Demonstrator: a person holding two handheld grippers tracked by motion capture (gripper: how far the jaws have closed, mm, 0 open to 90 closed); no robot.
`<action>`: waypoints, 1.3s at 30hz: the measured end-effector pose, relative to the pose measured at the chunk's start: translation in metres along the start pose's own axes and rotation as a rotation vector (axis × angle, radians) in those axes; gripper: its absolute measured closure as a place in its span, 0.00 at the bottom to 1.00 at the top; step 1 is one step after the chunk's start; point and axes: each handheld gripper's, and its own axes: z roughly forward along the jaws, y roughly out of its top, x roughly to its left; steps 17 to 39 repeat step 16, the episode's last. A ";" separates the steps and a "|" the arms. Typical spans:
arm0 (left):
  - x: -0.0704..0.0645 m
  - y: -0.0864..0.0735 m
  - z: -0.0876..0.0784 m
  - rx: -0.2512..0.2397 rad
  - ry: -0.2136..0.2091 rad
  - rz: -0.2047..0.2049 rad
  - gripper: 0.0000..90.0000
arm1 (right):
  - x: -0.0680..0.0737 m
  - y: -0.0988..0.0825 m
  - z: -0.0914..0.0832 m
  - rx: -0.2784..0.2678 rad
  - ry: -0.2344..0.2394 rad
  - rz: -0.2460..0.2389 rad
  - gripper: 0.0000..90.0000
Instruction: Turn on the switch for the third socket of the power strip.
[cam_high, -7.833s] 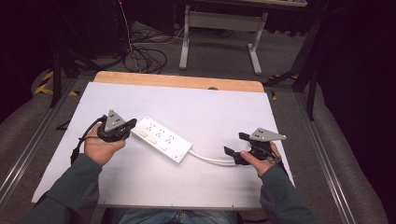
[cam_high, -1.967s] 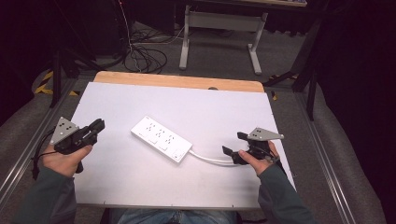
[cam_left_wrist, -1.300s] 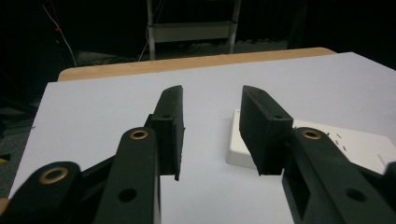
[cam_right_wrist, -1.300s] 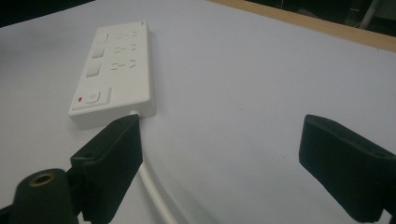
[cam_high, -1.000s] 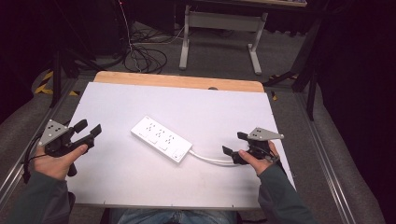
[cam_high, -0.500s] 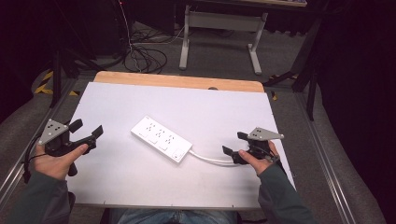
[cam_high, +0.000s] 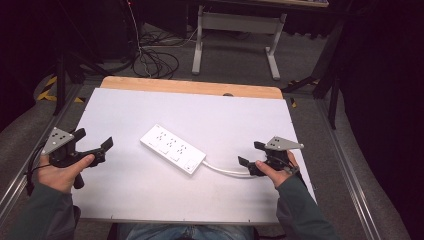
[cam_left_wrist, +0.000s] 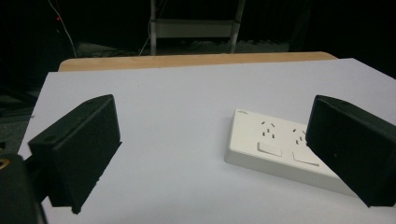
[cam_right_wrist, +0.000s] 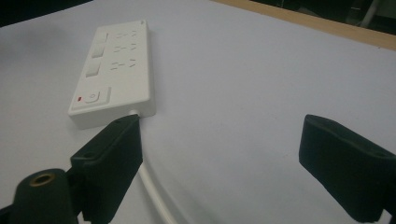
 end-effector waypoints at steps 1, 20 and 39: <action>0.000 0.000 0.000 -0.001 -0.002 -0.004 0.04 | 0.000 0.000 0.000 0.000 -0.001 -0.001 0.16; 0.002 -0.002 0.001 0.000 -0.018 0.004 0.02 | -0.001 0.000 -0.001 -0.002 -0.001 0.001 0.15; 0.002 -0.002 0.001 0.000 -0.018 0.004 0.02 | -0.001 0.000 -0.001 -0.002 -0.001 0.001 0.15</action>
